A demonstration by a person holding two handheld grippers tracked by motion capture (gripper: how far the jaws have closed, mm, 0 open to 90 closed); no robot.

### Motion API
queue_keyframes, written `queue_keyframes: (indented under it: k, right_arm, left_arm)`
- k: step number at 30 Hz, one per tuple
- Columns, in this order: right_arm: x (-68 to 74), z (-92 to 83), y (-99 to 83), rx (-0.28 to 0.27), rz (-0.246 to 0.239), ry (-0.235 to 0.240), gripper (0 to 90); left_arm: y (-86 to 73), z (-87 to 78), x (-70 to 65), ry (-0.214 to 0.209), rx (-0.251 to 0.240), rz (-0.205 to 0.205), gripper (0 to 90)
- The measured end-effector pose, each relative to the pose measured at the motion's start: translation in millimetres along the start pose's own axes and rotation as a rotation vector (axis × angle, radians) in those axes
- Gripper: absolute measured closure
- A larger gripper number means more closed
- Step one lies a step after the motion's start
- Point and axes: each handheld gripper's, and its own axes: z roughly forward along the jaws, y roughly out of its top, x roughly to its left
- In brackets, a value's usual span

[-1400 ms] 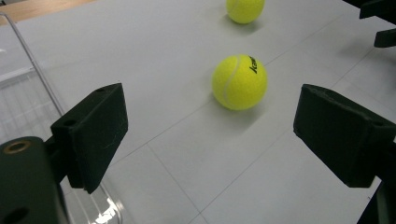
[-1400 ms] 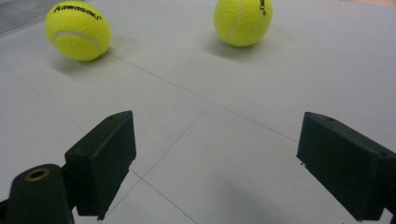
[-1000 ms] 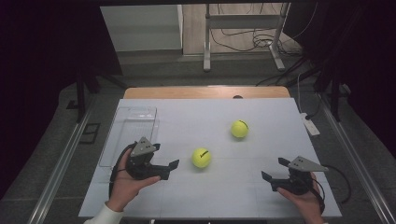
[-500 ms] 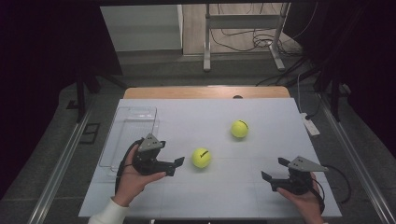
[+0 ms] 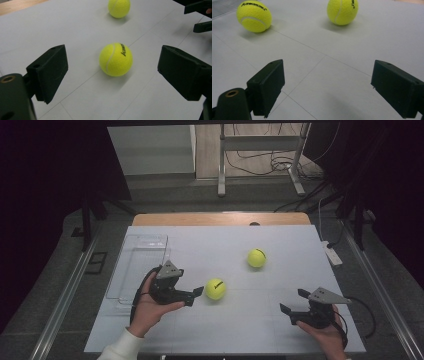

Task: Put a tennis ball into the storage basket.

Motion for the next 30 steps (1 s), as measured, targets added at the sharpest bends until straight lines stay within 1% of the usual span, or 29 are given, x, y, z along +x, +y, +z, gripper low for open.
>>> queue_keyframes:
  k: [4,6,10,16,23,30]
  right_arm:
    - [0.1,0.0,0.1,-0.001,0.000,0.002,11.8]
    - [0.1,0.0,0.0,-0.001,-0.001,0.000,11.8]
    - [-0.2,-0.2,0.0,0.000,0.002,-0.003,11.9]
    - [-0.4,-0.2,-0.1,0.000,0.004,-0.006,11.9]
    - [-0.5,-0.5,0.0,-0.001,0.006,-0.008,12.0]
    - [-0.7,0.4,-0.2,0.002,0.007,-0.006,12.0]
  left_arm:
    - [2.5,5.0,-1.6,-0.010,0.006,0.002,10.1]
    - [3.6,7.8,-2.5,-0.008,0.008,0.004,9.7]
    - [6.1,12.4,-5.5,-0.004,0.017,0.024,8.7]
    - [8.7,17.8,-8.8,-0.013,0.021,0.033,8.1]
    - [9.9,24.3,-8.9,-0.016,0.032,0.030,7.9]
    - [9.6,36.2,-8.4,-0.030,0.067,0.034,7.5]
